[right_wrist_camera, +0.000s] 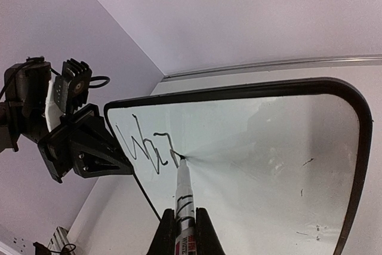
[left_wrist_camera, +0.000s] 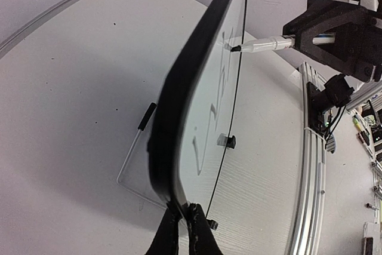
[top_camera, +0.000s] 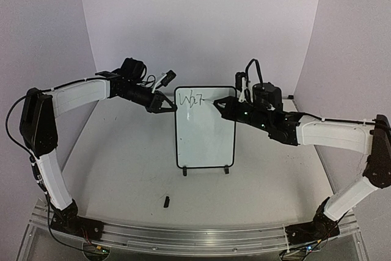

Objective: Write a sentence on the whiteboard

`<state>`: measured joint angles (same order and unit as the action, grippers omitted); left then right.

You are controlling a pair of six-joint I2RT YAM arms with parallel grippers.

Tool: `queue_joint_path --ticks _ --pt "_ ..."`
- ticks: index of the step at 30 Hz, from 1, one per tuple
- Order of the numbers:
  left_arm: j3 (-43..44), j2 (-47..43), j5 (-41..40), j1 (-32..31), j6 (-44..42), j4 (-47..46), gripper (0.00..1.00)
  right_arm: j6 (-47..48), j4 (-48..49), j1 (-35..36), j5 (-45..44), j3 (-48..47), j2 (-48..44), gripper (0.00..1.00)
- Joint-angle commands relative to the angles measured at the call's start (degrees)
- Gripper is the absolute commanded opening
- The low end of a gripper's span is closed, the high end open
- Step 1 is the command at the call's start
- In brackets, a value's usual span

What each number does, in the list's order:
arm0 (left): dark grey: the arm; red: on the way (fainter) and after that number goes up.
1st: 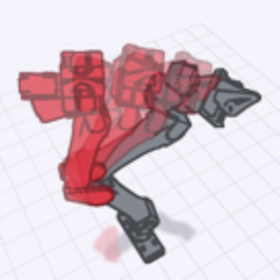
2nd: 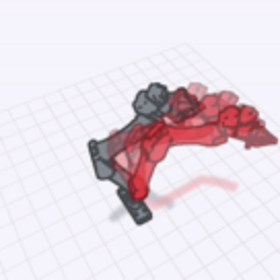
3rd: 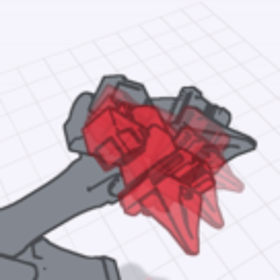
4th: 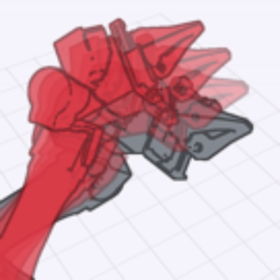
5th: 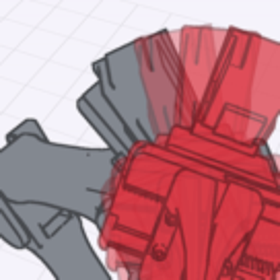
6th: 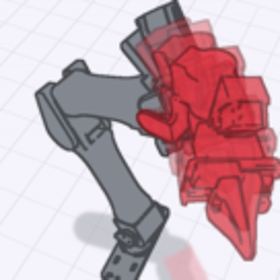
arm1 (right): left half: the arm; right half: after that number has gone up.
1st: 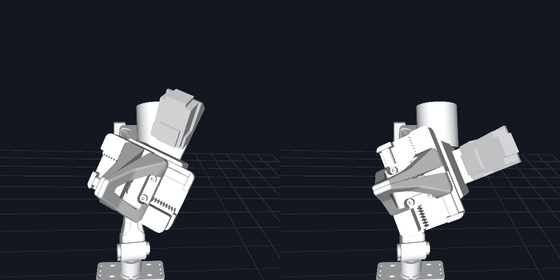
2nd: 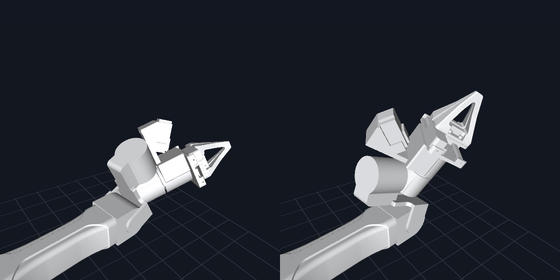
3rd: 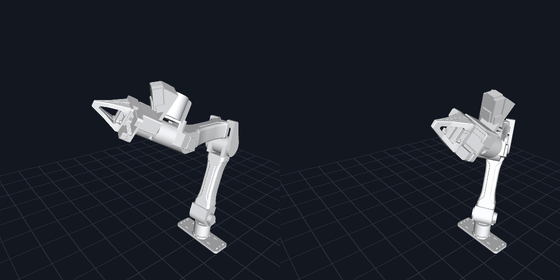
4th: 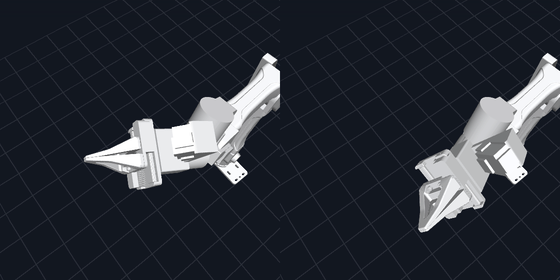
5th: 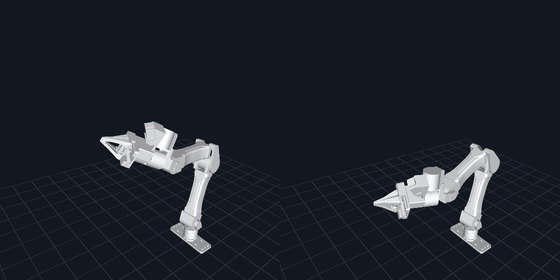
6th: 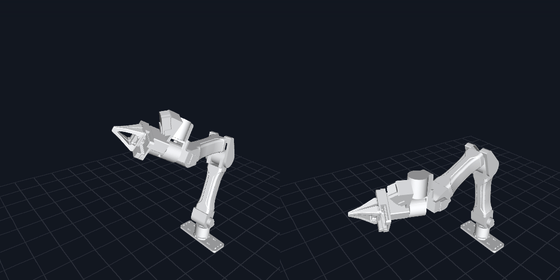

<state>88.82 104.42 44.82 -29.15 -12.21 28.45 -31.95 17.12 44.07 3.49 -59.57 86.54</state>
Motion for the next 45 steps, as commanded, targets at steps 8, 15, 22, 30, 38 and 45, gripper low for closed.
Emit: queue_joint_path --ticks 8,15,22,30,38,45 --pt "0.03 -0.89 -3.51 -1.21 -4.04 3.29 0.0 2.7 2.9 -0.39 3.64 0.04 -6.11 0.0" --pt "-0.05 -0.89 -3.55 -1.17 -3.99 3.35 0.0 2.43 0.9 -0.39 0.13 -1.36 -4.07 0.0" --pt "0.02 -0.8 -3.51 -1.23 -3.98 3.28 0.0 2.24 -0.69 -0.39 -1.73 -2.31 -2.35 0.0" --pt "-0.08 -0.94 -3.66 -1.28 -3.98 3.34 0.0 2.23 -1.19 -0.39 -3.09 -3.04 -1.26 0.0" --pt "-0.09 -0.97 -3.69 -1.26 -4.05 3.31 0.0 1.89 -1.85 -0.39 -6.72 -0.58 -3.75 0.0" --pt "-0.02 -1.05 -3.69 -1.26 -4.07 3.36 0.0 1.05 -3.74 -0.39 -4.1 0.62 -3.04 0.0"
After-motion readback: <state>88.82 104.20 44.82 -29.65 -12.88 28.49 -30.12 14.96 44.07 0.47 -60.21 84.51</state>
